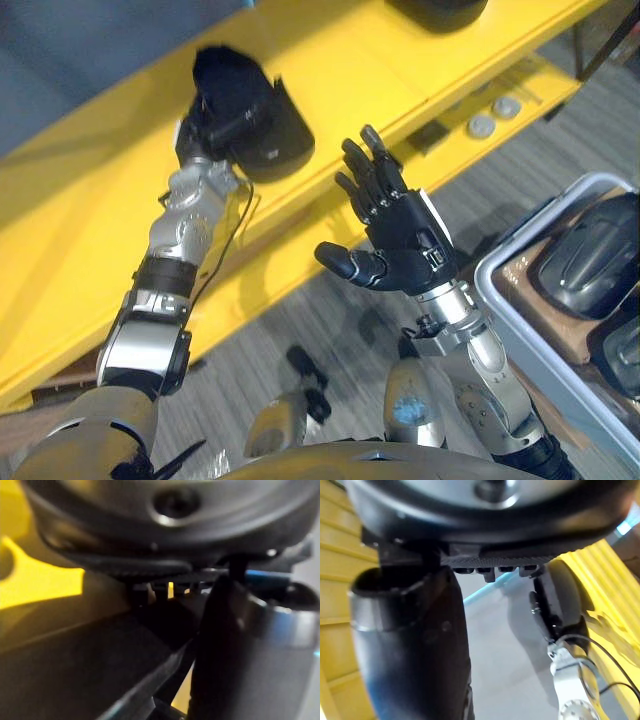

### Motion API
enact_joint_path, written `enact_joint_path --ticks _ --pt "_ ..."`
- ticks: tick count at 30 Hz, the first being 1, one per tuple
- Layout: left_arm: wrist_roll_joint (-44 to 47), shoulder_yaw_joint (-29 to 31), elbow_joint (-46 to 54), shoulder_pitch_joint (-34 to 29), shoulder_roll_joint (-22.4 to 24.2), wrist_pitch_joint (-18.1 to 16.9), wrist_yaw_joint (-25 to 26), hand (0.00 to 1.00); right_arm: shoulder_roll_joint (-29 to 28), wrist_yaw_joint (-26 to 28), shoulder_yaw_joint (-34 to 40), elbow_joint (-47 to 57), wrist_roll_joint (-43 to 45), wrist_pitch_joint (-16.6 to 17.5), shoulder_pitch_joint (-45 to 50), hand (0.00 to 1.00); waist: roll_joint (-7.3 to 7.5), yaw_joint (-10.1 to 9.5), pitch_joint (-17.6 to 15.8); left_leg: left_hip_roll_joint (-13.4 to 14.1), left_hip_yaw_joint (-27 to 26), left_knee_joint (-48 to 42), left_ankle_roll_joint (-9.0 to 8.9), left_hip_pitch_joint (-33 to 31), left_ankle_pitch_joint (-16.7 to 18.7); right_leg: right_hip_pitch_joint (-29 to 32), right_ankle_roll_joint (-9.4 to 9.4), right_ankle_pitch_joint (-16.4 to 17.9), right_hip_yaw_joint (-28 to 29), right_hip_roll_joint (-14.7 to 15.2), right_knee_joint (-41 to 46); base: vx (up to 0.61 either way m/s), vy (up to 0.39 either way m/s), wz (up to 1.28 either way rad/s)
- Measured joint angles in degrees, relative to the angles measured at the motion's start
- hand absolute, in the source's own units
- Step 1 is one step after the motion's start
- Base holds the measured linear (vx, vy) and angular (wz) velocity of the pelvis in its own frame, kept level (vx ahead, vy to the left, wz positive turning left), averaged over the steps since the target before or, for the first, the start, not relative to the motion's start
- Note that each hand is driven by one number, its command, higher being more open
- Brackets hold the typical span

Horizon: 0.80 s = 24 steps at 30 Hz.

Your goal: Walk over and take three plastic housings, then place them on the shelf

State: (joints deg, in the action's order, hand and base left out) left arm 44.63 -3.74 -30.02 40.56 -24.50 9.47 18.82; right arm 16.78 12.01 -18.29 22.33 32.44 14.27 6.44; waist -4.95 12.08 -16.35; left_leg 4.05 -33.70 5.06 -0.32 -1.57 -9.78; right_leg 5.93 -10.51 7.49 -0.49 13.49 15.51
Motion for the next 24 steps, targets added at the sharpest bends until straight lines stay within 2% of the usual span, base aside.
enact_joint_path --ticks 3,5,10,14,19,21,23,24 --pt "0.08 -0.54 -3.67 -2.55 0.09 2.62 -4.91 1.00 -0.17 2.71 3.71 -5.71 0.02 1.39 0.44 1.00 0.20 0.51 3.68 0.44 2.48 0.04 -0.68 2.19 0.65 -5.47 0.19 -0.46 -2.66 -0.40 -4.04 0.12 -0.020 0.26" --pt "0.23 -1.09 -5.19 -2.91 0.20 3.34 -6.68 1.00 -0.19 2.65 4.86 -8.87 0.05 2.37 -0.24 1.00 0.32 0.21 4.74 0.70 3.37 0.04 -0.78 2.78 0.72 -7.11 0.43 -0.84 -3.72 -0.69 -5.61 0.03 -0.003 0.20" --pt "0.46 -1.18 -7.86 -3.25 1.71 3.37 -10.97 1.00 -0.83 0.87 6.71 -16.45 -0.26 3.61 -4.16 1.00 0.29 -0.75 6.10 0.66 4.64 0.06 -0.86 4.49 0.77 -11.08 0.62 -2.09 -5.33 -0.86 -8.92 0.01 0.011 0.07" --pt "0.64 -1.08 -6.82 -6.68 1.66 3.05 -14.92 1.00 -1.49 -0.68 7.51 -18.19 -0.68 3.64 -5.09 1.00 0.65 -0.99 7.97 0.73 5.13 0.06 -0.83 4.89 0.72 -12.45 0.76 -2.93 -5.63 -1.11 -10.62 0.00 0.006 0.02" --pt "2.97 1.26 6.30 -16.41 1.32 3.05 -18.84 1.00 -1.48 -0.90 12.61 -18.20 -0.74 3.64 -4.73 1.00 1.01 -2.17 8.65 0.76 5.55 0.07 -0.67 5.02 0.24 -12.69 1.07 -3.34 -5.78 -1.69 -10.64 -0.03 0.009 0.03" --pt "3.59 3.72 15.29 -21.60 1.32 2.80 -20.37 1.00 -1.49 -1.11 15.62 -18.24 -1.90 3.64 -3.90 1.00 1.01 -2.53 8.65 0.77 6.19 0.10 -0.63 4.80 0.01 -12.68 1.19 -3.27 -6.39 -1.72 -10.60 -0.07 0.016 0.10" --pt "4.93 5.89 22.87 -26.29 1.42 1.17 -21.13 1.00 -1.47 -1.08 17.05 -18.22 -2.91 3.71 -2.95 1.00 1.01 -2.61 8.72 0.77 6.46 0.12 -0.67 4.42 0.04 -12.46 1.65 -2.98 -6.71 -1.71 -10.64 -0.04 0.024 0.08" --pt "4.93 7.46 29.19 -30.54 1.88 -1.05 -21.55 1.00 -1.55 -1.06 18.02 -18.22 -2.88 3.76 -1.83 1.00 1.01 -2.69 8.86 0.77 6.75 0.12 -0.72 3.88 0.07 -12.09 1.68 -3.01 -7.03 -1.71 -10.62 -0.04 0.039 0.11"
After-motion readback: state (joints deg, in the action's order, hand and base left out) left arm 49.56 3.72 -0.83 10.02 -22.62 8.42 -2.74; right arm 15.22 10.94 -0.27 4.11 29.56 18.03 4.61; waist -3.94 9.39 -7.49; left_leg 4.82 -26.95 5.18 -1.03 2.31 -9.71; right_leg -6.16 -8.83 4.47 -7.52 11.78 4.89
